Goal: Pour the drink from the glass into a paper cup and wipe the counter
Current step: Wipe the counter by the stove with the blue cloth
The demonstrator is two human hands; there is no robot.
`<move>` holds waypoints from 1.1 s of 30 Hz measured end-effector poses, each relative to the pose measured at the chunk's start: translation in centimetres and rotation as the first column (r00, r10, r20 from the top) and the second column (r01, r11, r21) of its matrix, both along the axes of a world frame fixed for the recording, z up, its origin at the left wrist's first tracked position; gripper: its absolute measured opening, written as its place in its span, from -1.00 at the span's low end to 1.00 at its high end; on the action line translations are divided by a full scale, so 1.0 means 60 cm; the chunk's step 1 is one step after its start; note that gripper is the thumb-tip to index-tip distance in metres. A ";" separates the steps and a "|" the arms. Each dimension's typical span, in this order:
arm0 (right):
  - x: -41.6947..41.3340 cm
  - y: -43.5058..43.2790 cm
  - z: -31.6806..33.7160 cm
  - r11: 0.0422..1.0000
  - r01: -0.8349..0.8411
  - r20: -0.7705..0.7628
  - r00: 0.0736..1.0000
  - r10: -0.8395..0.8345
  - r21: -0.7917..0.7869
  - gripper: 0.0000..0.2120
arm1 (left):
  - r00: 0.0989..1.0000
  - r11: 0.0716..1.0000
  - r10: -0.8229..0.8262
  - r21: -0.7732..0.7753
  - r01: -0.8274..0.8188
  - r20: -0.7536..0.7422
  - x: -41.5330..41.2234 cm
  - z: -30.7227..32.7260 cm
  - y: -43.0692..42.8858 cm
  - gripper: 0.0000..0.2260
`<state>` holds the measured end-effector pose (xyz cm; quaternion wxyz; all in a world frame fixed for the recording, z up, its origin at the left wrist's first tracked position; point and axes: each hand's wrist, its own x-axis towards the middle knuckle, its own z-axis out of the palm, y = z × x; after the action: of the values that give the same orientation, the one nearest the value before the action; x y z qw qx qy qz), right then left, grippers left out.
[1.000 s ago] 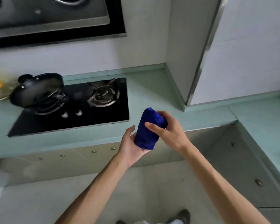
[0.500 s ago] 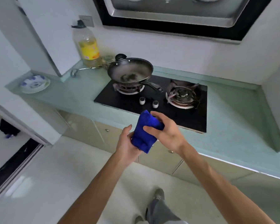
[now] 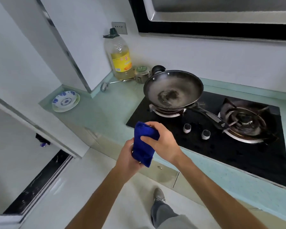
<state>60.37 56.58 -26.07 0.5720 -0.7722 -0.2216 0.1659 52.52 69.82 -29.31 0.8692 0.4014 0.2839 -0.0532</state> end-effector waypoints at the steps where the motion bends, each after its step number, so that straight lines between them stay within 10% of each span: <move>1: 0.018 0.029 -0.009 1.000 -0.001 -0.013 1.000 0.001 0.002 -0.59 | 1.000 1.000 0.000 0.028 0.000 -0.016 0.017 -0.001 0.031 -0.73; 13: 0.178 0.290 -0.087 0.983 0.037 -0.126 0.990 -0.060 -0.178 -0.46 | 0.990 0.976 0.101 0.201 -0.079 -0.100 0.140 -0.037 0.312 -0.64; 18: 0.208 0.389 -0.142 0.949 0.079 -0.125 0.985 -0.122 -0.304 -0.69 | 0.962 0.866 0.240 0.477 -0.152 -0.129 0.179 -0.077 0.412 -0.80; 28: 0.244 0.576 -0.195 0.878 0.252 -0.115 0.939 -0.323 -0.406 -0.66 | 0.987 0.539 -0.055 0.828 0.156 -0.150 0.252 -0.147 0.648 -0.82; 33: 0.230 0.598 -0.253 0.675 0.318 0.048 0.921 -0.386 -0.666 -0.55 | 0.940 0.507 -0.132 0.794 0.336 -0.313 0.266 -0.208 0.687 -0.75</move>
<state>74.16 92.45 -41.23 0.2918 -0.9429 0.0327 0.1572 68.49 111.05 -41.82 0.5196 0.7938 0.3079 -0.0711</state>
